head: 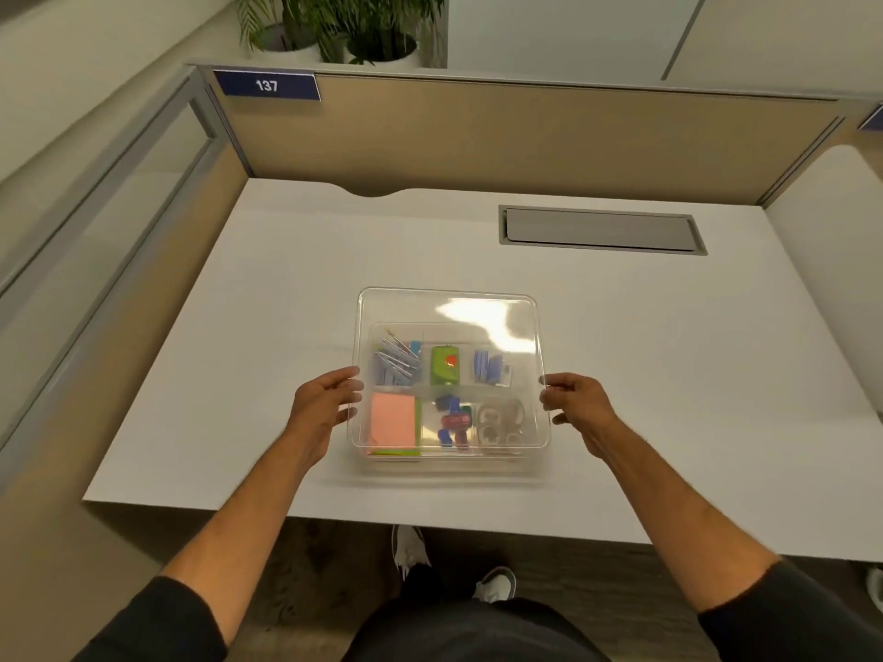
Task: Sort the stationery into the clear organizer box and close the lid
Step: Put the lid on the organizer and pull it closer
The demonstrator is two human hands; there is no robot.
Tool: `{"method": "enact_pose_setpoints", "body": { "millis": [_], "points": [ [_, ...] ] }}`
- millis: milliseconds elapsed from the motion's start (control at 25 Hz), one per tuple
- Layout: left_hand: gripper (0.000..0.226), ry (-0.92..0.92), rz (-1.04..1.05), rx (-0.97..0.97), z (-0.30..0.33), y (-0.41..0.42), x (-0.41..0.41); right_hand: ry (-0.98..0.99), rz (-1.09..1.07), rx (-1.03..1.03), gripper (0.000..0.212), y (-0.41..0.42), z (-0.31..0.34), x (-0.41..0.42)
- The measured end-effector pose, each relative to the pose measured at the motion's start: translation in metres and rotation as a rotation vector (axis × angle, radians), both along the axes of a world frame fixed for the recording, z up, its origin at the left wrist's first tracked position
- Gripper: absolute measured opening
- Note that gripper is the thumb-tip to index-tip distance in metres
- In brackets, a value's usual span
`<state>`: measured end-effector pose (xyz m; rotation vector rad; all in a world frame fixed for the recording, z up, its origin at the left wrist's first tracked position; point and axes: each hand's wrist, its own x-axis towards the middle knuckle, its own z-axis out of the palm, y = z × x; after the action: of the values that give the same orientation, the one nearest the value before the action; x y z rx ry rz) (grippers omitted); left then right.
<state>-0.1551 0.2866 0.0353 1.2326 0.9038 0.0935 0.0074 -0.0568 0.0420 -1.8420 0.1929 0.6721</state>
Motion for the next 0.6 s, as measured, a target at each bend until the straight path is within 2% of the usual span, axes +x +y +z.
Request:
{"method": "enact_pose_setpoints", "body": {
  "millis": [120, 360, 600],
  "points": [
    [0.023, 0.035, 0.006, 0.079, -0.001, -0.002, -0.005, -0.06, -0.02, -0.049, 0.007, 0.002, -0.001, -0.005],
    [0.024, 0.141, -0.061, 0.363, -0.017, -0.008, -0.004, -0.134, 0.0, -0.196, 0.008, 0.006, -0.014, -0.007],
    [0.027, 0.204, -0.157, 0.509, -0.036, -0.009, 0.004, -0.154, 0.045, -0.317, 0.008, 0.008, -0.035, -0.002]
  ]
}}
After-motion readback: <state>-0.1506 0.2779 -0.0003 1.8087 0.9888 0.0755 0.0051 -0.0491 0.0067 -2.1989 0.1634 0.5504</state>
